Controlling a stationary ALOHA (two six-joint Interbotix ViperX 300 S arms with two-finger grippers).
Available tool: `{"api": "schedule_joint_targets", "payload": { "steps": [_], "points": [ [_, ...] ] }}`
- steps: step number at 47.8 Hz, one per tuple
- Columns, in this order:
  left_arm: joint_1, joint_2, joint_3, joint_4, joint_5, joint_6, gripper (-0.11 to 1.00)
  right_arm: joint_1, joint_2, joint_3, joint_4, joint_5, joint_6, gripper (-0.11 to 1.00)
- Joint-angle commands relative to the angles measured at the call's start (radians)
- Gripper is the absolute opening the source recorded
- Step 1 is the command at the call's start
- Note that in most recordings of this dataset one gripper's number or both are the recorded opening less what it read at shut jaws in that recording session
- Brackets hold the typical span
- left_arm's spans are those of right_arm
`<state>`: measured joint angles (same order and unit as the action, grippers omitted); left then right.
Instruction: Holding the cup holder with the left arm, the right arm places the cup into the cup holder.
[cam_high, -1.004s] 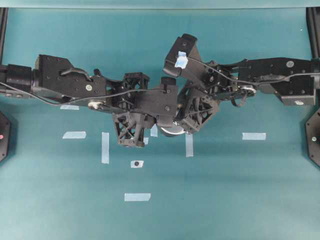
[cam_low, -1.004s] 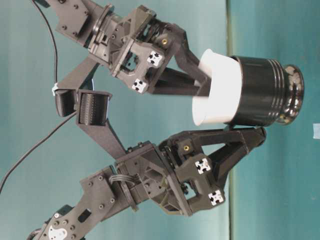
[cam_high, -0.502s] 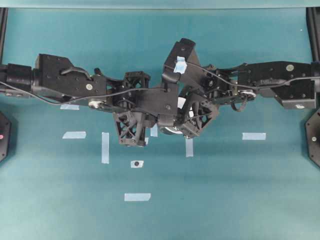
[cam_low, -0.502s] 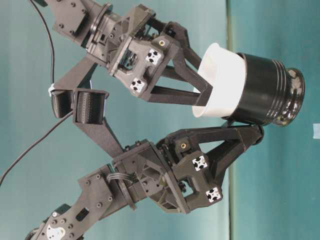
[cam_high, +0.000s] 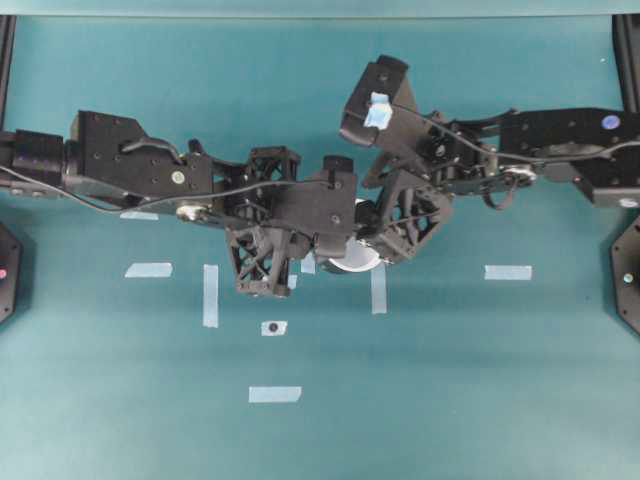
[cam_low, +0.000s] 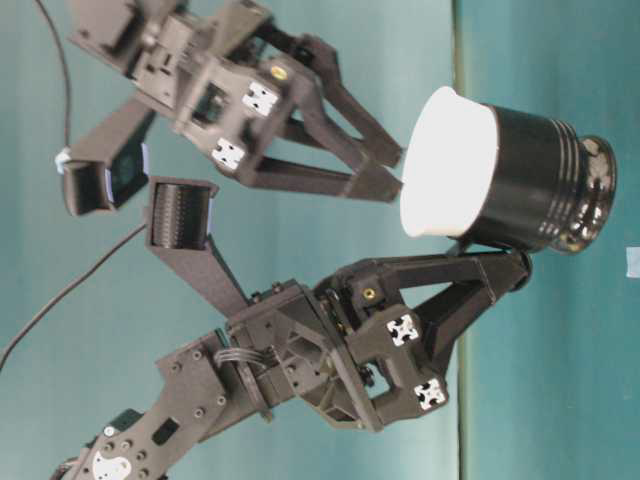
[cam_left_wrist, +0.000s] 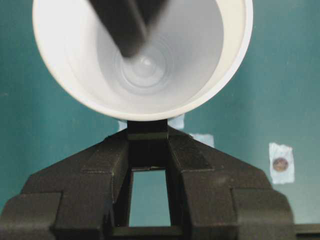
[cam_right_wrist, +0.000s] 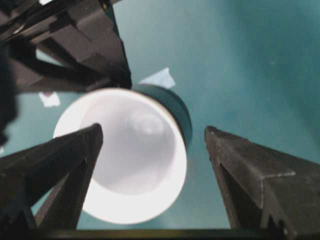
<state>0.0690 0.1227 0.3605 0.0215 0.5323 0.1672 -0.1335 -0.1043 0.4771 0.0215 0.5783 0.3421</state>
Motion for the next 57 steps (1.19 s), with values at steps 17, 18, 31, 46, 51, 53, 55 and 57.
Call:
{"api": "schedule_joint_targets", "payload": {
  "steps": [17,18,31,46,51,53,55,57],
  "points": [
    [-0.003,-0.028,0.057,0.002,-0.14,-0.021,0.22,-0.003,-0.114,0.035,-0.002,0.005,0.008,0.92],
    [-0.003,-0.031,0.061,0.002,-0.152,-0.025,0.22,-0.003,-0.12,0.04,-0.002,0.003,0.008,0.92],
    [-0.003,-0.037,0.17,0.0,-0.305,-0.081,0.22,-0.005,-0.196,0.124,0.003,-0.005,0.018,0.92],
    [0.0,-0.038,0.189,0.0,-0.433,-0.106,0.22,-0.012,-0.259,0.209,0.002,-0.067,0.094,0.92],
    [0.0,-0.031,0.19,0.0,-0.433,-0.107,0.22,-0.012,-0.273,0.227,0.002,-0.094,0.106,0.92],
    [0.0,-0.031,0.192,0.0,-0.431,-0.109,0.22,-0.014,-0.278,0.233,0.003,-0.103,0.11,0.92],
    [-0.002,-0.031,0.193,0.002,-0.433,-0.109,0.22,-0.012,-0.279,0.239,0.002,-0.109,0.117,0.92],
    [0.0,-0.031,0.195,0.0,-0.433,-0.109,0.22,-0.014,-0.284,0.244,0.003,-0.115,0.121,0.92]
  ]
}}
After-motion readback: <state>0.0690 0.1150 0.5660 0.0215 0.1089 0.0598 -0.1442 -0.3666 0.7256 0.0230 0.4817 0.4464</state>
